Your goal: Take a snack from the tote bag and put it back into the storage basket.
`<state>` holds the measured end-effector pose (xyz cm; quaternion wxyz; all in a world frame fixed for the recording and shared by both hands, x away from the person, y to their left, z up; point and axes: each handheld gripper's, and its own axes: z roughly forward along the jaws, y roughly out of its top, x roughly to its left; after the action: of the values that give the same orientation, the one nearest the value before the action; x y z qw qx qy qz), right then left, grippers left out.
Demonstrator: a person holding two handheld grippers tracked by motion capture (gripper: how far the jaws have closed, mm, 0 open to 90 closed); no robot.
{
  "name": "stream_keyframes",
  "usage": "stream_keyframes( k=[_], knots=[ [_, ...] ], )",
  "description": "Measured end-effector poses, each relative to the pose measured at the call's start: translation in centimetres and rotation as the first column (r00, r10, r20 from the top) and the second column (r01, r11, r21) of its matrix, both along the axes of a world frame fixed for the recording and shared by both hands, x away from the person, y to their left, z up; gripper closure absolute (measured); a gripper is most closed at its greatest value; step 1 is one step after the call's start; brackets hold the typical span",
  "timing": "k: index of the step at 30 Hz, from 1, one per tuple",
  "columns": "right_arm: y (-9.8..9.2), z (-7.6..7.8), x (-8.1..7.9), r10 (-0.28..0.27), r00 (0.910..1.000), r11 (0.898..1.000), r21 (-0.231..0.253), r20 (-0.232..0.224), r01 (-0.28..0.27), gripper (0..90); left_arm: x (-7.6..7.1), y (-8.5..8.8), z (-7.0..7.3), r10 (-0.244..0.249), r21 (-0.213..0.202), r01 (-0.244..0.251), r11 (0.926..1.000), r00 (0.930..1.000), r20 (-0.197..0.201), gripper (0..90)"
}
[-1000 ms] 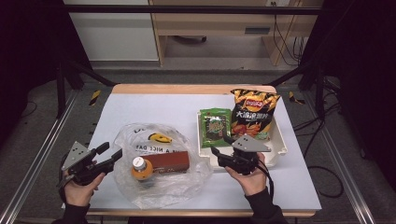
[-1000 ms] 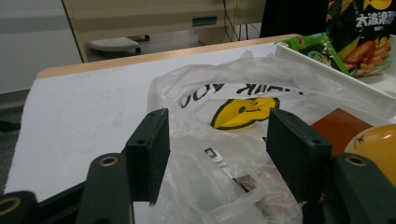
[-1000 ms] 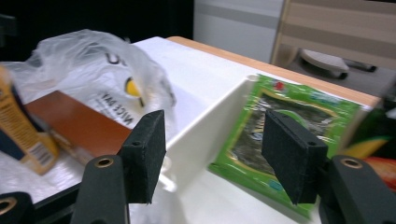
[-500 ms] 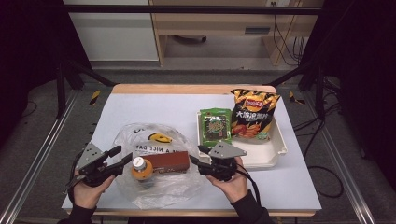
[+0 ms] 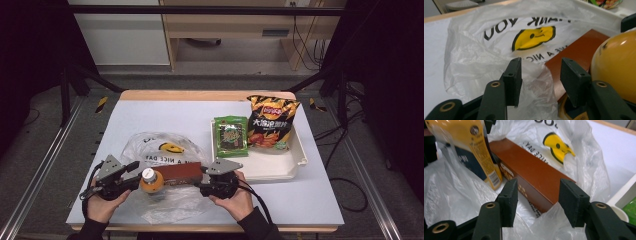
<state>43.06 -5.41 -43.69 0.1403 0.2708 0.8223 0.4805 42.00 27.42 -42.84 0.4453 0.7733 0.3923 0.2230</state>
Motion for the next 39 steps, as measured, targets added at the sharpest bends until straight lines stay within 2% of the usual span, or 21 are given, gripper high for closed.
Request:
stream_keyframes(
  k=[4, 11, 15, 22, 30, 34, 36, 39],
  knots=[
    [-0.1, -0.4, 0.2, 0.003, 1.0, 1.0, -0.011, -0.007, -0.003, 48.4, 0.3, 0.2, -0.5, -0.001, 0.014, 0.001, 0.9999, 0.9996, -0.028, 50.5],
    [-0.3, -1.2, 0.6, -0.015, 0.9997, 0.999, -0.037, -0.018, 0.015, 43.5, 0.5, 0.5, -1.1, -0.013, 0.036, 0.015, 0.9992, 0.9986, -0.051, 47.2],
    [-0.3, -1.8, 0.9, -0.022, 0.9993, 0.998, -0.054, -0.03, 0.02, 42.3, 0.5, 0.6, -1.4, -0.03, 0.047, 0.033, 0.9983, 0.9978, -0.06, 44.6],
    [0.0, -2.0, 0.9, -0.012, 0.9998, 0.998, -0.057, -0.018, 0.011, 42.7, 0.6, 0.8, -1.5, -0.048, 0.039, 0.051, 0.9979, 0.997, -0.06, 41.1],
    [0.1, -1.0, 1.2, -0.011, 0.9997, 1.0, -0.014, 0.022, 0.012, 42.0, -0.2, 0.9, -1.2, -0.042, 0.054, 0.046, 0.9975, 0.9974, -0.059, 42.5],
    [0.4, 0.4, 1.3, 0.001, 0.9982, 1.0, 0.019, 0.059, -0.002, 42.7, -0.6, 0.8, -1.3, -0.048, 0.064, 0.053, 0.9966, 0.9961, -0.074, 43.6],
    [0.8, 1.0, 1.4, 0.013, 0.9973, 0.999, 0.032, 0.072, -0.015, 43.5, -0.6, 0.5, -1.6, -0.052, 0.084, 0.059, 0.9947, 0.9949, -0.086, 43.6],
    [1.6, 0.8, 1.8, 0.022, 0.9982, 0.999, 0.025, 0.055, -0.023, 44.2, -0.5, 0.3, -2.0, -0.053, 0.109, 0.064, 0.992, 0.9936, -0.099, 43.6]
  ],
)
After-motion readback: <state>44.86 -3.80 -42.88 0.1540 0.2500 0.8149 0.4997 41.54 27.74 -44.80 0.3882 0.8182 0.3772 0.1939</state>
